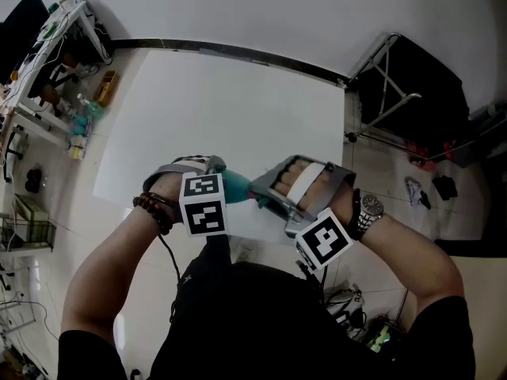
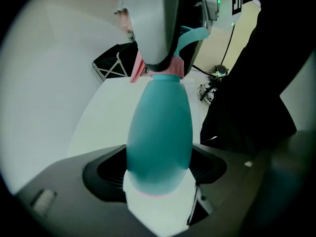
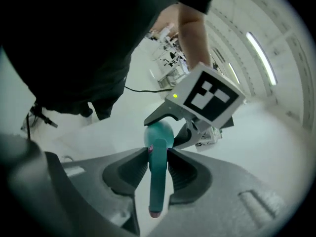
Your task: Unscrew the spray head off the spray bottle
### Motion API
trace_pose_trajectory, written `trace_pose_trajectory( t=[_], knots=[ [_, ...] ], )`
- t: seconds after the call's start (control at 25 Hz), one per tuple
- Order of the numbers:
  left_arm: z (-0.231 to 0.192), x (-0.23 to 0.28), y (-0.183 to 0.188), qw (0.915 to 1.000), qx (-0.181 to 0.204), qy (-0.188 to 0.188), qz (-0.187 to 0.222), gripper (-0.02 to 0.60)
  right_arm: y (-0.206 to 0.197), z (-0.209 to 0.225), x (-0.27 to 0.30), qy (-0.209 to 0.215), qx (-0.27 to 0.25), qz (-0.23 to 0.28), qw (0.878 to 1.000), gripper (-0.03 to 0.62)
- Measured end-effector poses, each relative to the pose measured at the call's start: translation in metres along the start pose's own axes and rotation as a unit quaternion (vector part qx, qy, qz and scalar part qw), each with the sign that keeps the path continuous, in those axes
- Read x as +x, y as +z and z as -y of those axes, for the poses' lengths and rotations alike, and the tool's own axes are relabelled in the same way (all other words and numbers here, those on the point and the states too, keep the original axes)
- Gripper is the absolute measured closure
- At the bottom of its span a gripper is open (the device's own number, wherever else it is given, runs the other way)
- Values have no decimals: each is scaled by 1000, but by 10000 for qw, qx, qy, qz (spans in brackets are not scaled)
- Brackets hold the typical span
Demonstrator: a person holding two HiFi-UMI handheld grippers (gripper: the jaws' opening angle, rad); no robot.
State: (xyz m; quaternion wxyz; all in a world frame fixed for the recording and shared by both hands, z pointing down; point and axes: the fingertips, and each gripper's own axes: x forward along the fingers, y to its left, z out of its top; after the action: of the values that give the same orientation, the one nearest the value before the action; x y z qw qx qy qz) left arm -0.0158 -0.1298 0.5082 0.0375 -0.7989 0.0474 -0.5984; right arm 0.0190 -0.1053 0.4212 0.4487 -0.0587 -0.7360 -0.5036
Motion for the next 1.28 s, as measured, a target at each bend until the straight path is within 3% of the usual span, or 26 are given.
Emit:
trace_pose_trajectory(
  t=[0.16, 0.32, 0.44, 0.64, 0.88, 1.0, 1.08, 1.16, 1.28],
  knots=[
    [8, 2, 1, 9998, 47, -199, 5, 183, 7, -7, -2, -320, -981, 43, 9947, 477],
    [12, 1, 4, 9991, 74, -406, 35, 183, 6, -13, -5, -459, -1593, 70, 9861, 477],
    [15, 0, 6, 9984, 69, -546, 86, 183, 6, -14, -7, -555, -1814, 123, 9818, 477],
    [10, 0, 12, 9988, 54, -447, 177, 183, 0, -13, -10, -727, -1924, 110, 9786, 477],
    [31, -4, 18, 9918, -91, -1191, 459, 183, 5, -19, -18, -1064, -2497, 270, 9621, 479],
    [38, -4, 19, 9898, -72, -1345, 465, 184, 7, -22, -20, -1139, -2777, 341, 9533, 479],
    [36, -2, 19, 9919, -23, -1205, 407, 184, 7, -23, -19, -1083, -2686, 362, 9564, 478],
    [29, -1, 19, 9950, 49, -946, 323, 184, 4, -21, -19, -954, -2257, 342, 9689, 473],
    [18, 1, 13, 9983, 155, -545, 170, 183, -4, -14, -15, -644, -1292, 240, 9892, 366]
  ],
)
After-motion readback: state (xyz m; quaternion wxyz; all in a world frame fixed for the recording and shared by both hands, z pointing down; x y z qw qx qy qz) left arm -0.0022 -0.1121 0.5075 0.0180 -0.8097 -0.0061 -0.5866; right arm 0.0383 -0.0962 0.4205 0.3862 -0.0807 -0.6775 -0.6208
